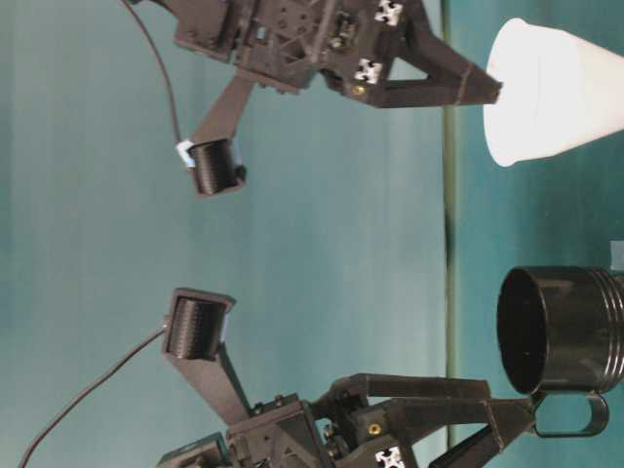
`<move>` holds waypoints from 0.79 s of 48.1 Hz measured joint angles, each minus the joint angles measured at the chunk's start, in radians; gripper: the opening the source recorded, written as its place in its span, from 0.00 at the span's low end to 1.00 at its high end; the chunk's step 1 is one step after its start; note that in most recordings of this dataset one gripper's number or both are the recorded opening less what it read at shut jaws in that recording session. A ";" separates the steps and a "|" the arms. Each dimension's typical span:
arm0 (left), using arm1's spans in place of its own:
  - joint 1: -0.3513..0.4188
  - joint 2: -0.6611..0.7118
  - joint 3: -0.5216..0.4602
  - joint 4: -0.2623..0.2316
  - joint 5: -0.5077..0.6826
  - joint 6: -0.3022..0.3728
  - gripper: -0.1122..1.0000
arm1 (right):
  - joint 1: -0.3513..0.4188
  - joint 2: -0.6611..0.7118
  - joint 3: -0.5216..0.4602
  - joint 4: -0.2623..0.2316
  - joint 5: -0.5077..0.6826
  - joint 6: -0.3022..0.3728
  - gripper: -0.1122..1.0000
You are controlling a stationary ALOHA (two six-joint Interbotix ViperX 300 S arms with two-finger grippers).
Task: Holding the cup holder with the left arm, the right arm places the cup into the cup holder.
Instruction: 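Lower both open grippers around the holder rim and the cup rim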
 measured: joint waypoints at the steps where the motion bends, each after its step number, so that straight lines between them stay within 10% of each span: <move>1: 0.002 0.002 0.002 0.000 0.000 -0.002 0.92 | 0.000 0.002 0.003 0.000 -0.003 0.002 0.95; 38: 0.032 0.112 -0.017 0.000 0.000 -0.014 0.92 | -0.014 0.058 0.014 0.000 -0.055 0.002 0.95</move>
